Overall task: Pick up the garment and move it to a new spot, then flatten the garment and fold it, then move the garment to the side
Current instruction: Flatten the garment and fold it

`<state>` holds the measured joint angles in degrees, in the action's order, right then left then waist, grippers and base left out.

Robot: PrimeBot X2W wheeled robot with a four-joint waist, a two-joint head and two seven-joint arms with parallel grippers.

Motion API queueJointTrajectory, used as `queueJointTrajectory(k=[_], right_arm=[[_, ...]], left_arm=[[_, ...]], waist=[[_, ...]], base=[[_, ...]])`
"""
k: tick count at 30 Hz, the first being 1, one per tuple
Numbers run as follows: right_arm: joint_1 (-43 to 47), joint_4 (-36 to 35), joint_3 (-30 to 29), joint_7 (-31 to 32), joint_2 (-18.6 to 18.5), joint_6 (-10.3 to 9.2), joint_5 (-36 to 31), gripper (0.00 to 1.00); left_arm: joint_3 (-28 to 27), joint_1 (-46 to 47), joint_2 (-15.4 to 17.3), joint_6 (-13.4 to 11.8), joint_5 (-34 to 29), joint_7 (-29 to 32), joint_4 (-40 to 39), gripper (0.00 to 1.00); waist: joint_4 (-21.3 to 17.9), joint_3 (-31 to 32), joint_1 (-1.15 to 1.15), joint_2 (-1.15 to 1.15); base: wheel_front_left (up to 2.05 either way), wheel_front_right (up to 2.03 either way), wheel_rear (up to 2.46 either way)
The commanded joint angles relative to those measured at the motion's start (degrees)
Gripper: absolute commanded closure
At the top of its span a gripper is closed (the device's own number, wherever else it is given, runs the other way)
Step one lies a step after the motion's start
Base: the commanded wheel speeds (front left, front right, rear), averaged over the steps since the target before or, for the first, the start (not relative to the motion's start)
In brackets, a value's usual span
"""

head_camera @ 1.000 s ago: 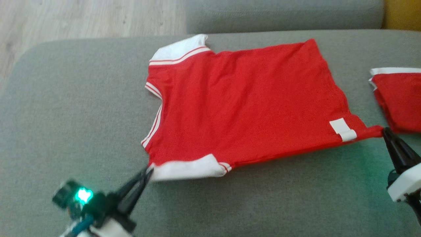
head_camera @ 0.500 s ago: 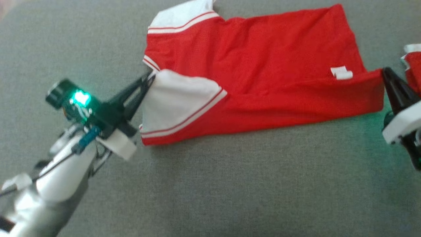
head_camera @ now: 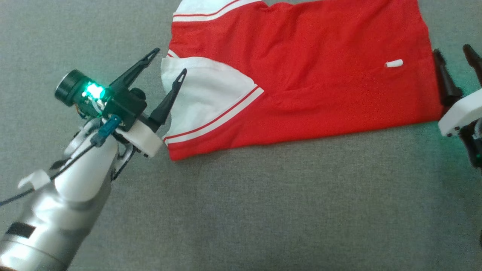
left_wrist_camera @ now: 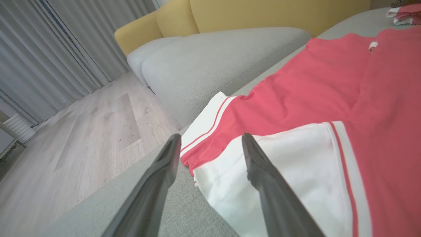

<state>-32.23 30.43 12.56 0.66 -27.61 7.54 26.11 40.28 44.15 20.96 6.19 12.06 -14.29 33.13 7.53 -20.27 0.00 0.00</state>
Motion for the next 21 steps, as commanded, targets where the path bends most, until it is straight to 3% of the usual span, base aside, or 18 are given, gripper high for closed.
queueJointTrajectory(k=[1, 9, 11, 17, 21], right_arm=[[0.07, -0.82, 0.24, -1.74, -0.13, -0.05, -0.55, 0.00], [4.93, 0.18, -0.67, -6.52, 3.62, -0.05, 0.26, 0.00], [7.03, -0.12, -0.92, -7.08, 4.42, -0.05, 0.33, 0.00], [8.42, -0.80, -1.04, -6.88, 5.01, -0.05, 0.40, 0.00], [8.73, -1.33, -1.37, -6.64, 4.94, -0.05, 0.26, 0.00]], left_arm=[[-3.43, -0.54, 1.51, -1.60, 0.83, -0.65, -1.41, 0.00], [-8.33, -16.66, -3.43, -5.09, 11.10, -0.69, -5.41, 0.00], [-9.82, -21.50, -5.25, -6.99, 14.74, 0.67, -4.61, 0.00], [-11.48, -23.81, -6.26, -10.52, 17.20, 3.84, -2.11, 0.00], [-11.21, -23.97, -6.71, -10.85, 17.96, 5.92, -0.85, 0.00]], waist=[[-0.10, 0.97, 0.00, 0.00], [-0.86, 4.44, 0.00, 0.00], [-1.33, 5.31, 0.00, 0.00], [-2.67, 5.79, 0.00, 0.00], [-3.45, 5.66, 0.00, 0.00]], base=[[0.00, 0.00, 0.00], [0.00, 0.00, 0.00], [0.00, 0.00, 0.00], [0.00, 0.00, 0.00], [0.00, 0.00, 0.00]])
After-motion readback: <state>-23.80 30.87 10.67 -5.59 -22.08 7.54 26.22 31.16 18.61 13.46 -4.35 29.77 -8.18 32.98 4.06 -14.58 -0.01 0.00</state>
